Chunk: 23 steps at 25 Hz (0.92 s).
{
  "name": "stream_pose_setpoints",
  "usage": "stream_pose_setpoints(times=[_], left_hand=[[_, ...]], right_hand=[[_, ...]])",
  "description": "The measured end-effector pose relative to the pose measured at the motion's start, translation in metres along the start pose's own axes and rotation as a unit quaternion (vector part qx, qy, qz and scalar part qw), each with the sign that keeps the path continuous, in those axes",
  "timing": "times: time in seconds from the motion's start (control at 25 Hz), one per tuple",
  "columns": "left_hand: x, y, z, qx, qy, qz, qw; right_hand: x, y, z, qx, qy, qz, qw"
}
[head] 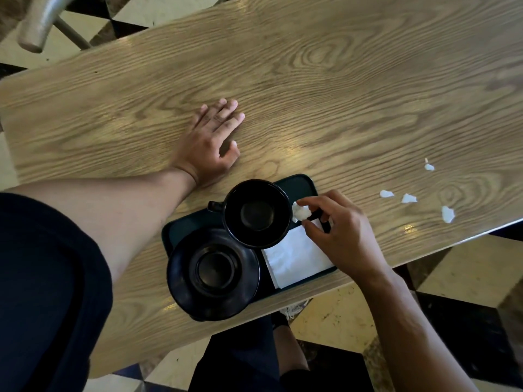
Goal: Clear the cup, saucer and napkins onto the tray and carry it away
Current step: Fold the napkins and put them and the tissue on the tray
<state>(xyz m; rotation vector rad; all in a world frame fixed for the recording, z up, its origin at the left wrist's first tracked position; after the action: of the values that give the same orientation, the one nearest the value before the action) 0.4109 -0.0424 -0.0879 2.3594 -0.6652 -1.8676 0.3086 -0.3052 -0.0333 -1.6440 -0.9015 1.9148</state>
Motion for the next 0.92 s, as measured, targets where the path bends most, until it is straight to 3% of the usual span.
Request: stream_pose_setpoints(times=[0.2, 0.4, 0.92], left_hand=[[0.000, 0.001, 0.000, 0.000, 0.003, 0.000, 1.000], [0.001, -0.001, 0.001, 0.000, 0.002, 0.004, 1.000], [0.001, 0.000, 0.001, 0.006, 0.000, 0.004, 1.000]], right_hand=[[-0.004, -0.001, 0.003, 0.004, -0.004, 0.001, 1.000], [-0.017, 0.010, 0.015, 0.062, 0.055, 0.043, 0.996], [-0.010, 0.016, 0.023, 0.040, 0.029, 0.076, 0.996]])
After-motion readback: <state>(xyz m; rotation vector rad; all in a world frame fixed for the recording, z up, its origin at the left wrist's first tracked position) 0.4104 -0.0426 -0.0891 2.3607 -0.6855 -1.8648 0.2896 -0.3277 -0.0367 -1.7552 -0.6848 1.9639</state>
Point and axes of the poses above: each hand's wrist, its own z-axis away from the middle knuckle, its own x-axis out of the palm, y = z × x, the point moved 7 cm from there along -z, towards the middle knuckle, and after that the axes turned 9 degrees about y, right-handed, at the moved point
